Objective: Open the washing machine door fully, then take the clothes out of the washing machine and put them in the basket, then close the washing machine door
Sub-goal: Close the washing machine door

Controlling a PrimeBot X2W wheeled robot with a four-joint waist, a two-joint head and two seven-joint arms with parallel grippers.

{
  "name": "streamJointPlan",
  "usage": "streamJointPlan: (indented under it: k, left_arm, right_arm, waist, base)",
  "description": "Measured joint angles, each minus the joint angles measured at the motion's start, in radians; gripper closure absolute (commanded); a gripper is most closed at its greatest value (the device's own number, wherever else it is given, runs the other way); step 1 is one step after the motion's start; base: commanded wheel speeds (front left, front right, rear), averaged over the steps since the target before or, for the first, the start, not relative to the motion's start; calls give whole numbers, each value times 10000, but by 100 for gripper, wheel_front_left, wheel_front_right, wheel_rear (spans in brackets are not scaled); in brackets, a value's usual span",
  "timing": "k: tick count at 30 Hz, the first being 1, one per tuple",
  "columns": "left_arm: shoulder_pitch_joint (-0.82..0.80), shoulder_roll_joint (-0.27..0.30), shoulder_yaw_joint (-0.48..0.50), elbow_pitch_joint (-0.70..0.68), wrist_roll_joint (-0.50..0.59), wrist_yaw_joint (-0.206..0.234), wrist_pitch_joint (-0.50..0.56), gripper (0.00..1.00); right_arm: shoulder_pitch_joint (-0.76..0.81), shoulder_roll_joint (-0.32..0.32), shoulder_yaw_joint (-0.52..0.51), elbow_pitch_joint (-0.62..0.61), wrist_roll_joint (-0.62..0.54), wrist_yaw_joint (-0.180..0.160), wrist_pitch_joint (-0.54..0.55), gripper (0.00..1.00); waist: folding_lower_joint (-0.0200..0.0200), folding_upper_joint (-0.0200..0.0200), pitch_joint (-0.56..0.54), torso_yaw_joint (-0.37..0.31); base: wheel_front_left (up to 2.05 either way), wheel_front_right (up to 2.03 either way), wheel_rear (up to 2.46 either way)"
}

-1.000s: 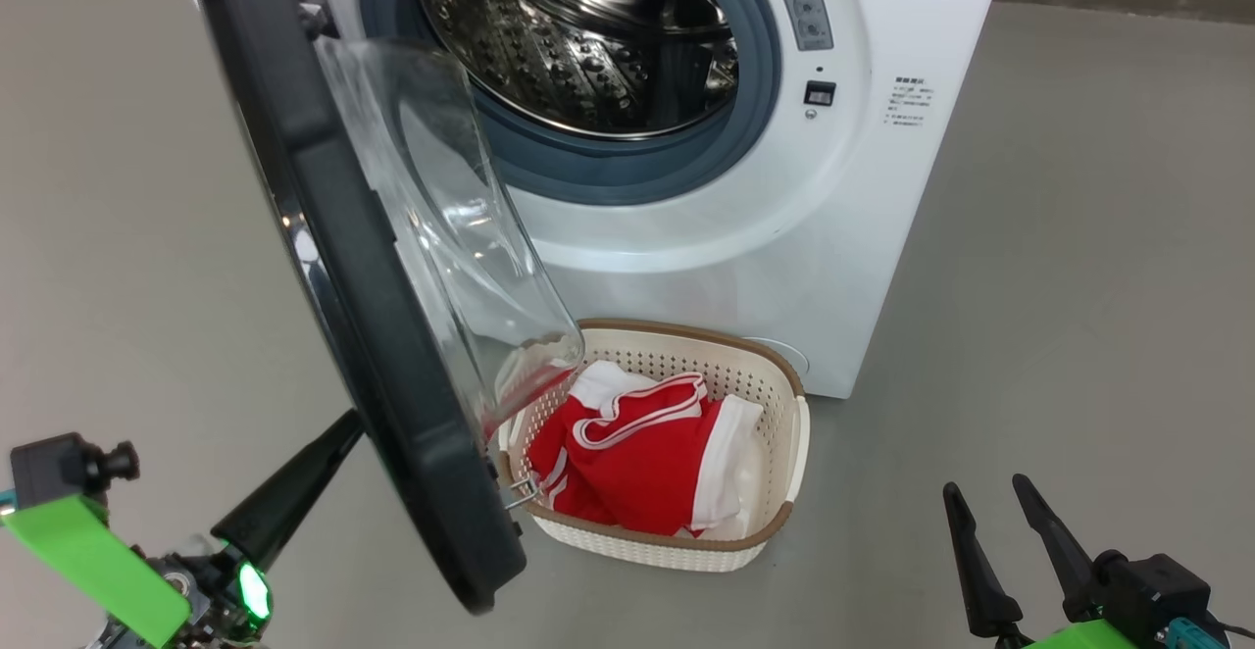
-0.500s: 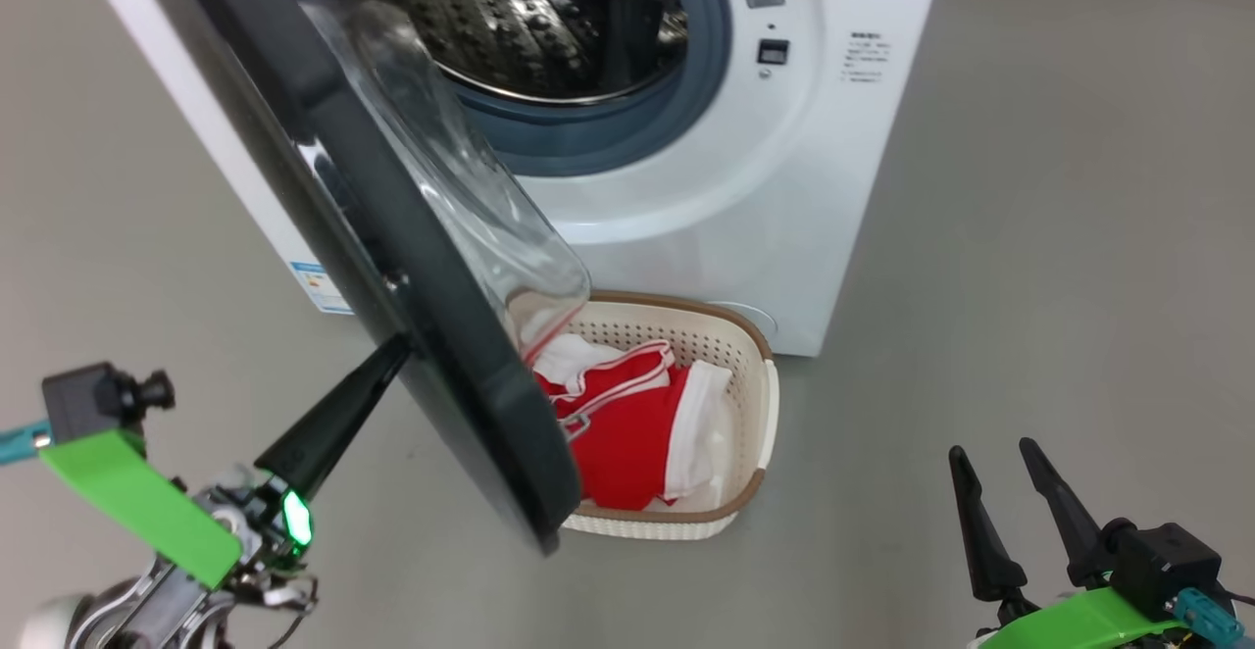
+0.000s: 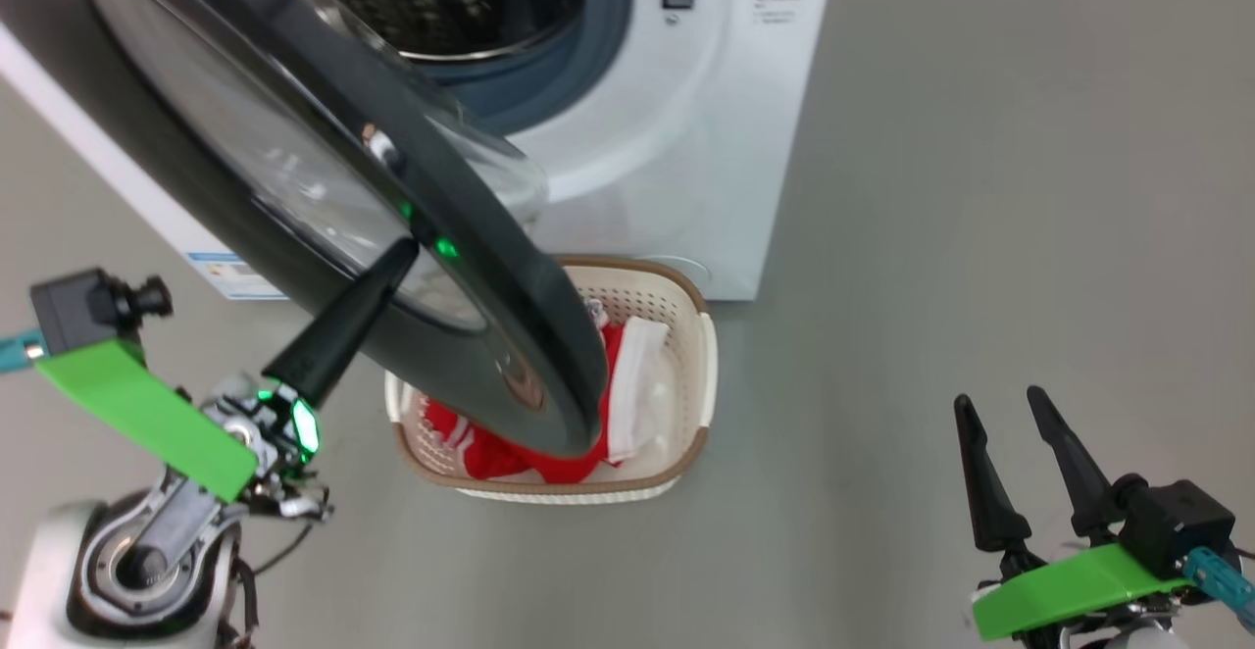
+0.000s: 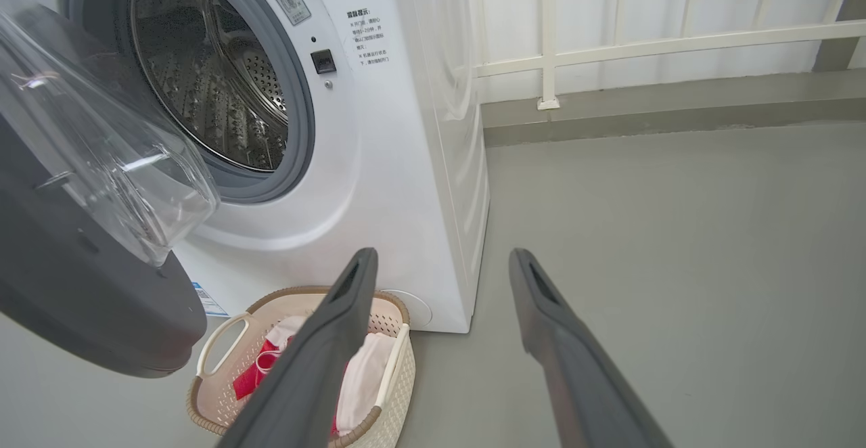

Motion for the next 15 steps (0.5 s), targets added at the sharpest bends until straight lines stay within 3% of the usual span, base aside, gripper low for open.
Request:
streamJointPlan:
  k: [15]
  left_arm:
    - [-1749, 560, -934, 803, 447, 0, -2176, 100]
  right_arm:
    - [-537, 2, 36, -132, 198, 0, 0, 0]
  waist:
    - [0, 0, 858, -1084]
  base:
    - [0, 0, 0]
